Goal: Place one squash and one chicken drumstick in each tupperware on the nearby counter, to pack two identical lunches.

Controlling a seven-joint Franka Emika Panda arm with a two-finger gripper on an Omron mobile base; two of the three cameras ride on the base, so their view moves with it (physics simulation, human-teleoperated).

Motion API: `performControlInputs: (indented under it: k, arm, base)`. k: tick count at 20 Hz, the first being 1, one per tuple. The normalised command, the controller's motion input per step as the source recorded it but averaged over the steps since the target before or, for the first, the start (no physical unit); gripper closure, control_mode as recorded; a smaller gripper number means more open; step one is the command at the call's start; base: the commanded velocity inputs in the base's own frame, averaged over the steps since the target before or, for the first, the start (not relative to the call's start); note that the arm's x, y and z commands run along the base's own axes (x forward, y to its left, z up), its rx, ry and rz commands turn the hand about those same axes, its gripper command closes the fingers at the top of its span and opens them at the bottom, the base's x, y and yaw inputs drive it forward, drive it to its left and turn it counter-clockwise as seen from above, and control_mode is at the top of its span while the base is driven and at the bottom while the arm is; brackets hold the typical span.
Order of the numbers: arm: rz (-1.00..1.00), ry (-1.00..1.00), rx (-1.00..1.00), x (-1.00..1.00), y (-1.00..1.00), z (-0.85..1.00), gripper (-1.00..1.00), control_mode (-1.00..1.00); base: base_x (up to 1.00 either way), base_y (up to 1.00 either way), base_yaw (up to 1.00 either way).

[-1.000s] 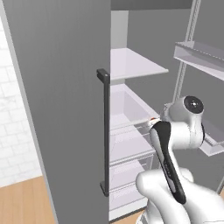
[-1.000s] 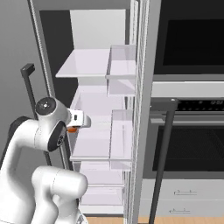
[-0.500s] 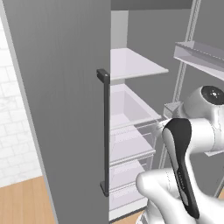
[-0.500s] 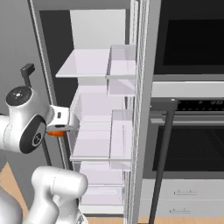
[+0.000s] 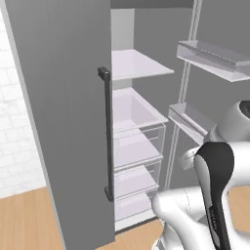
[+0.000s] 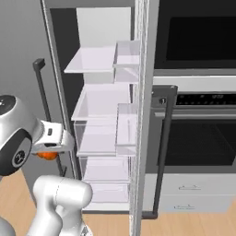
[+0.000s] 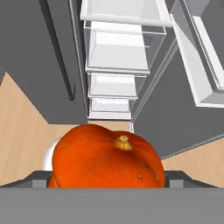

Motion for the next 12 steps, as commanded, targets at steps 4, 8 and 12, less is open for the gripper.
performControlInputs:
  k: [4,8,12]
  arm:
    - [0.0,0.0,0.0,0.0,0.0,0.0,1.0,1.0]
    - [0.0,0.0,0.0,0.0,0.0,0.0,1.0,1.0]
    - [0.0,0.0,0.0,0.0,0.0,0.0,1.0,1.0]
  base:
    - [-0.98,-0.39,-0.05]
    - [-0.58,-0.67,-0.1]
    - [-0.18,-0.84,-0.19]
